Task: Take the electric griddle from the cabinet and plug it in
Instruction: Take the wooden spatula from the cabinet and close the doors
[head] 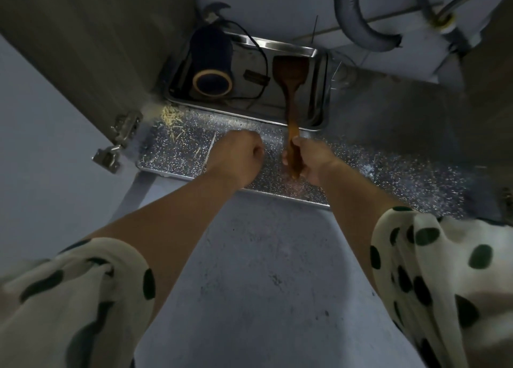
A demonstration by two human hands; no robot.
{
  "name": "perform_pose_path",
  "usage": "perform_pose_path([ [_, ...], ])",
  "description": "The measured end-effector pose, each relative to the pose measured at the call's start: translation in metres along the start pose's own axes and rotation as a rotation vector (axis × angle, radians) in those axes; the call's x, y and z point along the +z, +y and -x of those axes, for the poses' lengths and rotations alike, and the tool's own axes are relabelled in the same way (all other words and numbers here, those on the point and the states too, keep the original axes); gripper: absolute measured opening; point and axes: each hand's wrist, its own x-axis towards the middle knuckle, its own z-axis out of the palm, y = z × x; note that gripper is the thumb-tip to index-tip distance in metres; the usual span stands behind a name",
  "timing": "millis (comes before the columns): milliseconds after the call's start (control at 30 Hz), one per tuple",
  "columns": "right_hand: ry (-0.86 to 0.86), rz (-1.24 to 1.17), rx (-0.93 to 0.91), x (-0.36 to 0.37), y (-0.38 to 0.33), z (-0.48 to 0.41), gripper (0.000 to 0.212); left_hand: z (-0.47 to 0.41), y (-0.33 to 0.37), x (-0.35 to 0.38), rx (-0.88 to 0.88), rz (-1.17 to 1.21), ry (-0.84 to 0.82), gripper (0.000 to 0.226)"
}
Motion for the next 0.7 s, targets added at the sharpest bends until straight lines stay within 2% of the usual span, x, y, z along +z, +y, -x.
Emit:
perform_pose_path([
  [100,-0.006,-0.029,-0.034,0.004,-0.005,0.0,0.016,-0.002,-0.001,-0.003,-0.019,0.018,0.009,0.02],
  [200,-0.032,-0.087,-0.08,0.003,-0.016,0.006,0.017,-0.002,0.002,-0.012,-0.011,0.013,0.022,0.02],
  [367,-0.095,-0.233,0.0,-0.002,-0.041,0.043,0.021,0.011,0.017,-0.036,-0.039,0.034,0.016,0.02],
  [700,-0.139,-0.28,0.141,-0.008,-0.094,0.169,0.02,0.071,0.081,-0.14,-0.065,0.012,-0.04,0.022],
])
